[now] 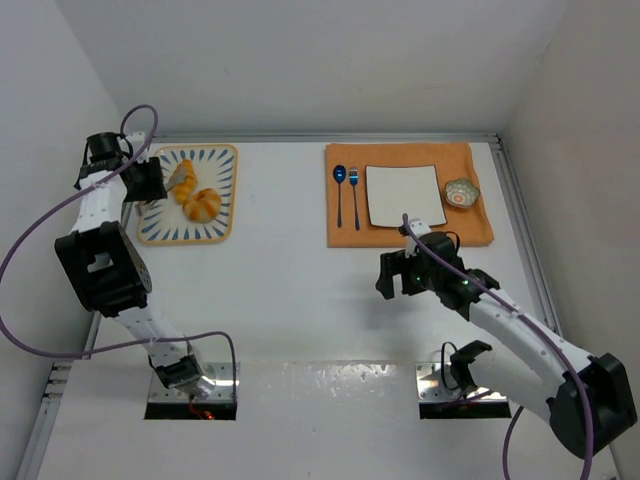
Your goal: Place the bread
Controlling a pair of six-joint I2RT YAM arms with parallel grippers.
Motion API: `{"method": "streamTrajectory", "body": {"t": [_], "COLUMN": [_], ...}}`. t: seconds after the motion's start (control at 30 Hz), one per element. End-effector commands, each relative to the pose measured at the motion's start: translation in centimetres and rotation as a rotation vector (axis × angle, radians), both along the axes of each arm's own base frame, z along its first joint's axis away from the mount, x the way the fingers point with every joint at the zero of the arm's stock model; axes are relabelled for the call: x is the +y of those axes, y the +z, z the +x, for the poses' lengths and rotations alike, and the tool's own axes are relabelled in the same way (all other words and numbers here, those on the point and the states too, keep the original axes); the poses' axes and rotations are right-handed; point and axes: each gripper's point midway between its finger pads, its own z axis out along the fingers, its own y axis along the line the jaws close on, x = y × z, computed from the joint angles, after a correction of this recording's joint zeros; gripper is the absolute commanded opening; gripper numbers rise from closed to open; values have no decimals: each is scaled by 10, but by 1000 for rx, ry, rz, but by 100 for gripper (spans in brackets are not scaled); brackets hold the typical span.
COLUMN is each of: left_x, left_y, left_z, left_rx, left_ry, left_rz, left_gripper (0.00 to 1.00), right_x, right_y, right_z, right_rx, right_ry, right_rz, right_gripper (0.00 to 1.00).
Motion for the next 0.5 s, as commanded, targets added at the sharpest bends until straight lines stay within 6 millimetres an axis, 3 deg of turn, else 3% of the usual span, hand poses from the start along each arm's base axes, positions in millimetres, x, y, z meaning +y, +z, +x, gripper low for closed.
{"method": "streamTrajectory", "body": {"t": [0.0,0.1,0.17,0.37,0.47], "left_x": [6,6,2,-2,-4], "left_y": [-9,-27,-35,-48,-48], "left_z": [11,11,12,1,-3], "left_rx": [-27,2,13,31,41], "left_ry": [16,36,36,50,51], "left_rz": [-23,-97,-134,-227,-232], "left_gripper": [56,56,51,23,16], "right_x": [0,0,0,-1,-1], "right_y": [5,4,3,5,6], "right_z": [1,0,-1,-2,0], "right_rx": [-21,-22,-14,-23,-28], "right_ry": [-18,-22,-18,-21,-26], "right_rz": [13,15,12,-3,-3], "right_gripper": [93,92,92,92,92]}}
